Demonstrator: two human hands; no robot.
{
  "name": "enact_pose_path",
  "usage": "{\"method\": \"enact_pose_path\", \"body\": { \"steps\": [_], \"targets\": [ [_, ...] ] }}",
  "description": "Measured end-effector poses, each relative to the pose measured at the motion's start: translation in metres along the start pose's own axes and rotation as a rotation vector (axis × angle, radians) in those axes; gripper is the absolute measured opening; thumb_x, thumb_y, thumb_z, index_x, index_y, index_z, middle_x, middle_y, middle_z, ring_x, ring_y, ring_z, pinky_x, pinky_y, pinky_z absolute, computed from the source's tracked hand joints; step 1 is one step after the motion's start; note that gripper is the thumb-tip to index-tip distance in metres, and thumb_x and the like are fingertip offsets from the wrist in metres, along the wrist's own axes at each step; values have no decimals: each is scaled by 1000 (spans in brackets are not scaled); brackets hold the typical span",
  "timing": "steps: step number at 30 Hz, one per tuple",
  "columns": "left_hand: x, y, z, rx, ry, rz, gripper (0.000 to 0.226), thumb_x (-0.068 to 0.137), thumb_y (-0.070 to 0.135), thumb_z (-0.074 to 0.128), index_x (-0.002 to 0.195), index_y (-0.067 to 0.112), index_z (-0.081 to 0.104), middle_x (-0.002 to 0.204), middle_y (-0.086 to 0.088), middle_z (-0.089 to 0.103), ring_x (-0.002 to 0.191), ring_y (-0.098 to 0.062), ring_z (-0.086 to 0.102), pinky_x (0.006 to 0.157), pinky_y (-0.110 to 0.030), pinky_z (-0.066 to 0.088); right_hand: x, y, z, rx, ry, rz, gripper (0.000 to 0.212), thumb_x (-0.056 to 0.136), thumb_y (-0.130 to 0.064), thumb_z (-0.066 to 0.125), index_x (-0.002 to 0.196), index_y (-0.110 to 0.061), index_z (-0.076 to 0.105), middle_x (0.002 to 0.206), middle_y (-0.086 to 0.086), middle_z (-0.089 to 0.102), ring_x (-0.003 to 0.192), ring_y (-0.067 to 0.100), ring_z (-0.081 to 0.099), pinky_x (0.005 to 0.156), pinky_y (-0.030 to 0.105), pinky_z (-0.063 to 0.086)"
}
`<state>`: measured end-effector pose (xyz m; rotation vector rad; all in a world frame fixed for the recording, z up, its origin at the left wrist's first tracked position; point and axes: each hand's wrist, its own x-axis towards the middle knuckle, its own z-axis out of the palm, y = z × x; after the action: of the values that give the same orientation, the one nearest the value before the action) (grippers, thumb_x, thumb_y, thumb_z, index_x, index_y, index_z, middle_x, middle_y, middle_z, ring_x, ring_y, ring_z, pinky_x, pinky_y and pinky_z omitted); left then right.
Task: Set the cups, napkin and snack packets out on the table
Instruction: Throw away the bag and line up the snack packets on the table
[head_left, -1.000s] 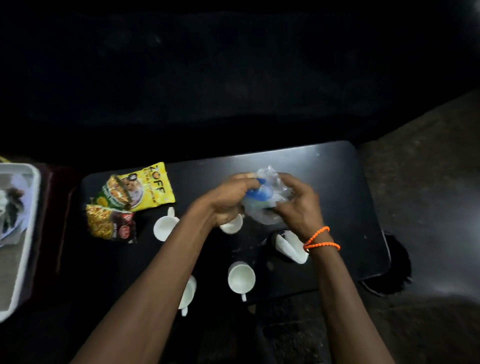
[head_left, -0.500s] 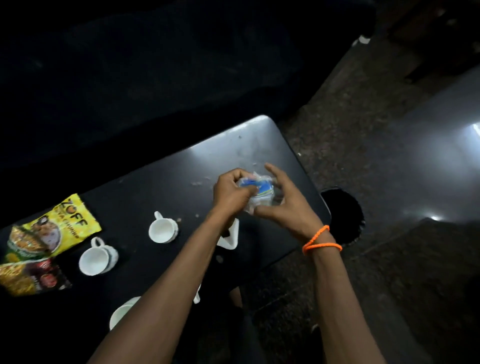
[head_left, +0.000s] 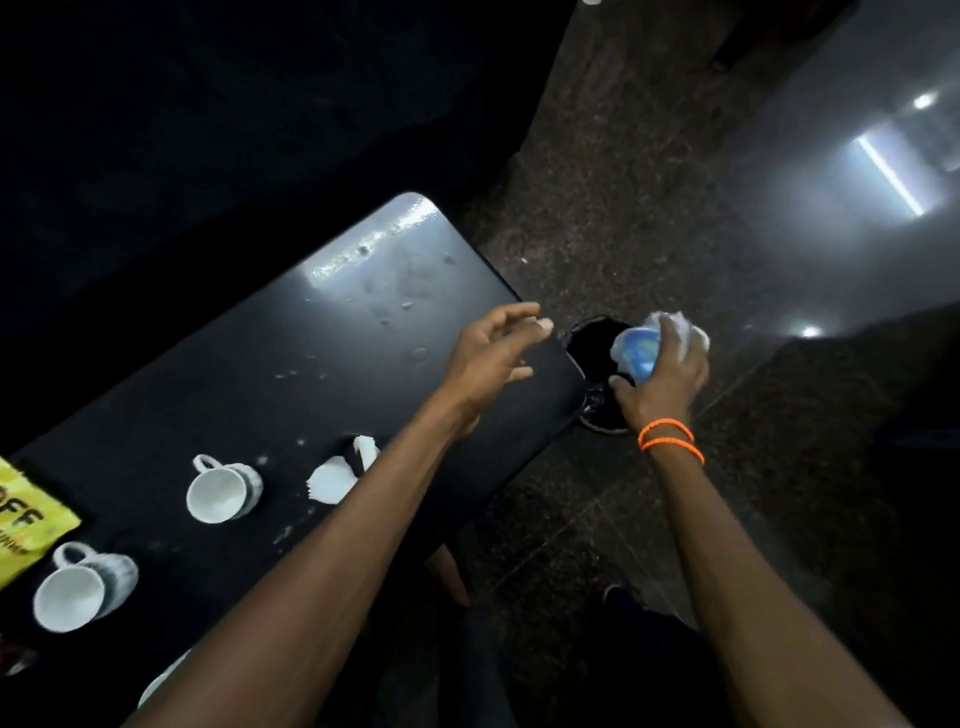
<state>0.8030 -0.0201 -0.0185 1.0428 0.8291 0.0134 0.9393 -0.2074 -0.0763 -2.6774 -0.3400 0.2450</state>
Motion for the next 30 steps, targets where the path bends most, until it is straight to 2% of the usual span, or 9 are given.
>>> {"method": "enact_pose_path", "body": {
  "steps": [2,4,7,11,17,19,21,25,30],
  "targets": [
    [1,-6,-4,1,14,24,25,98,21,70,122,19,71,115,3,72,122,-20,68,99,-42,58,13,20,6,-188,-227,97,106,72,-17,86,158,-30,26,168,14,8,153,44,8,118,55,29],
    [2,-10,-11,-28,23,38,16,98,18,69,113,23,72,112,0,74,112,-20,71,91,-35,58,23,33,9,-220,-248,149,107,75,-16,84,160,-33,20,169,15,4,154,45,6,118,55,30],
    [3,-11,-28,-73,71,44,14,98,17,68,109,24,72,114,-3,75,104,-17,73,83,-28,57,22,24,16,-87,-139,124,95,80,-12,76,160,-22,26,164,24,18,150,45,22,121,46,27],
    [-2,-7,-53,-96,134,71,15,97,16,69,110,23,73,114,-5,77,103,-18,75,85,-31,58,5,-15,31,73,-145,69,84,83,-10,76,156,-7,35,153,29,36,139,43,42,116,37,33],
    [-39,21,-137,-205,296,173,21,88,27,73,109,26,75,110,-2,78,95,-16,76,74,-25,56,-24,-134,67,201,-112,-173,76,82,-10,78,149,1,44,141,30,51,129,44,51,112,41,37],
    [-60,27,-173,-268,376,206,27,84,32,72,111,26,75,110,-2,79,93,-15,75,70,-22,54,-42,-178,80,258,-117,-263,71,82,-9,78,145,1,48,135,29,56,117,41,59,105,34,42],
    [-85,26,-211,-306,469,246,27,86,33,72,112,27,76,109,-1,79,94,-15,75,69,-21,53,-68,-221,93,338,-136,-335,65,83,-10,77,142,-3,53,128,25,59,104,32,64,91,19,42],
    [-143,-2,-290,-314,772,275,18,94,25,69,111,26,75,99,4,80,86,-10,76,61,-17,48,-143,-296,118,509,-199,-516,45,87,-16,74,130,-11,62,112,11,64,91,22,67,77,18,51],
    [-220,-68,-374,-337,1287,231,15,91,10,69,98,20,77,85,8,78,67,-6,71,54,-16,47,-258,-366,166,564,-474,-676,30,88,-14,75,116,-5,69,100,12,69,85,29,67,80,48,58]
  ]
}}
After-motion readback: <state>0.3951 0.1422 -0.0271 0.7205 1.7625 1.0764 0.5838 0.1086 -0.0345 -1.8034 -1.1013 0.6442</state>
